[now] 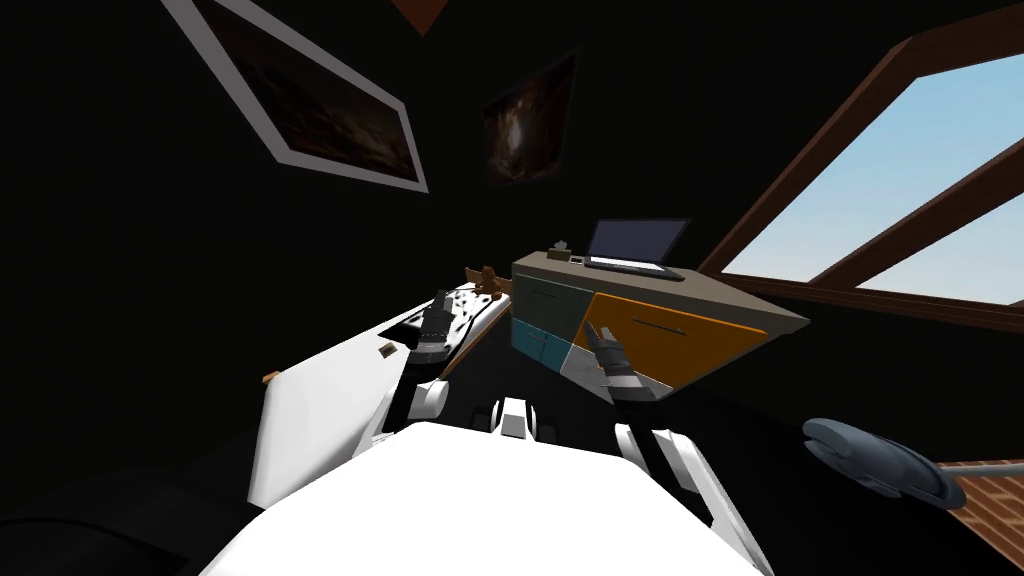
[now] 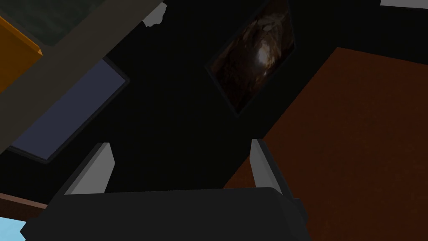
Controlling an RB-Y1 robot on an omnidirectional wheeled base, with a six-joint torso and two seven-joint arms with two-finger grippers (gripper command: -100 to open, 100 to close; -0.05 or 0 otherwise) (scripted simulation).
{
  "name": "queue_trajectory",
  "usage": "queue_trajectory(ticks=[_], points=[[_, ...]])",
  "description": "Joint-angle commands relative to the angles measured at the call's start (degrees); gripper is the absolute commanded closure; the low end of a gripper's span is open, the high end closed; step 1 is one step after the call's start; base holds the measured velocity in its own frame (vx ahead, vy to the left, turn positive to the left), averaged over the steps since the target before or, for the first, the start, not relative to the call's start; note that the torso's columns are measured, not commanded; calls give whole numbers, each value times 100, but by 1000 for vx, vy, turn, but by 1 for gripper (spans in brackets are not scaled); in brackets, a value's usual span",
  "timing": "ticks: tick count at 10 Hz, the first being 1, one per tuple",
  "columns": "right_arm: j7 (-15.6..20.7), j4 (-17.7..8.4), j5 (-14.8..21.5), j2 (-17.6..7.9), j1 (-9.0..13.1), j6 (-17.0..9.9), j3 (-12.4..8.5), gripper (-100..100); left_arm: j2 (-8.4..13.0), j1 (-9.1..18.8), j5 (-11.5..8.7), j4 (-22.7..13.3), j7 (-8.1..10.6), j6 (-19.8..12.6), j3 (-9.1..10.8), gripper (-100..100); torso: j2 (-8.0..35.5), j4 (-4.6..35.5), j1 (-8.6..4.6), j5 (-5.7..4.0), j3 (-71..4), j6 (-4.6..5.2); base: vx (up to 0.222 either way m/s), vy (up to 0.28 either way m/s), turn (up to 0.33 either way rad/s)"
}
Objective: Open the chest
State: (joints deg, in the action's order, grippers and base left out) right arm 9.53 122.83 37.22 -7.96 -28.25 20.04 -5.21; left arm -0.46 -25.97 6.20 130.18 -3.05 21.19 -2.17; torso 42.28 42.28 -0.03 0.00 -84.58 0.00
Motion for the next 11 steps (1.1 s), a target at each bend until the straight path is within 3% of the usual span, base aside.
queue_trajectory(ticks=[1,2,3,5,8,10,11], points=[[130,-98,408,-14,20,-264,-23,-100,0,0,0,0,0,0,0,0,9,2,-4,-1,5,0,37,20,54],[130,-98,577,-14,20,-264,-23,-100,0,0,0,0,0,0,0,0,1,1,1,-1,2,-2,42,26,30],[240,-201,760,-30,40,-472,-58,-100,0,0,0,0,0,0,0,0,-1,0,5,1,0,0,60,50,47],[240,-201,991,-30,40,-472,-58,-100,0,0,0,0,0,0,0,0,-3,-1,6,2,-2,0,38,30,11],[460,-416,1553,-58,94,-901,-119,-100,0,0,0,0,0,0,0,0,0,0,3,1,0,0,48,38,43],[460,-416,1805,-58,94,-901,-119,-100,0,0,0,0,0,0,0,0,-3,-1,5,2,-2,0,39,30,12],[566,-528,2030,-69,128,-1120,-143,-100,0,0,0,0,0,0,0,0,8,2,-5,-1,5,1,47,31,43]])
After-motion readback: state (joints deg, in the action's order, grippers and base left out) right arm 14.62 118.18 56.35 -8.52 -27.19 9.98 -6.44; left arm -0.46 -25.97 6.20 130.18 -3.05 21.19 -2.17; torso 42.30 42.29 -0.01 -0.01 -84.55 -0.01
